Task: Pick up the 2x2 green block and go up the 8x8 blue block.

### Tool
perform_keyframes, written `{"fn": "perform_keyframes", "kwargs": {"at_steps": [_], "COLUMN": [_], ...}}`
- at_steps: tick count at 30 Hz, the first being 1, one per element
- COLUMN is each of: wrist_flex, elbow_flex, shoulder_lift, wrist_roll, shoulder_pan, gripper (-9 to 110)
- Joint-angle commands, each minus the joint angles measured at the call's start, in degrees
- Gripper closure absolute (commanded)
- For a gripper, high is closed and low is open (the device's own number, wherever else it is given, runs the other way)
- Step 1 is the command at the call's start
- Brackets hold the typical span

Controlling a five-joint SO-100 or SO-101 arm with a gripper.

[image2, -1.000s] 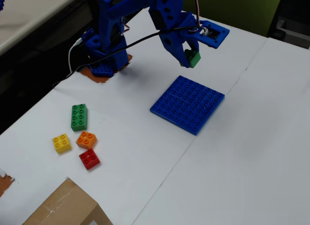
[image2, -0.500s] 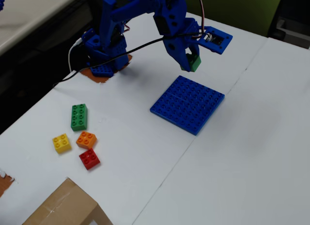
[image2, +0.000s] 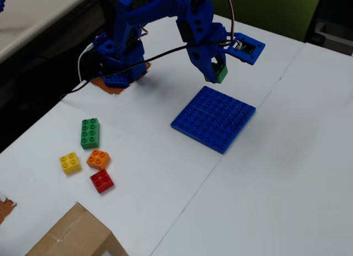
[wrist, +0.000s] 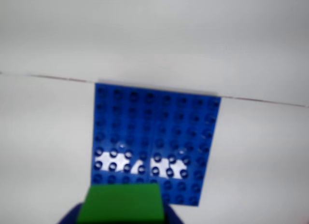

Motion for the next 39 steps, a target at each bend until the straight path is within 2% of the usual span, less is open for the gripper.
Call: {"fn": "perform_keyframes", "kwargs": {"at_steps": [1,39], "wrist_flex": [2.4,2.4], "elbow_flex": [-0.2,0.1], "shoulder_lift": [2.3,2.3], "wrist_roll": [-0.5,2.9], "shoulder_pan": [0.0,0.0], "gripper": [101,101]}}
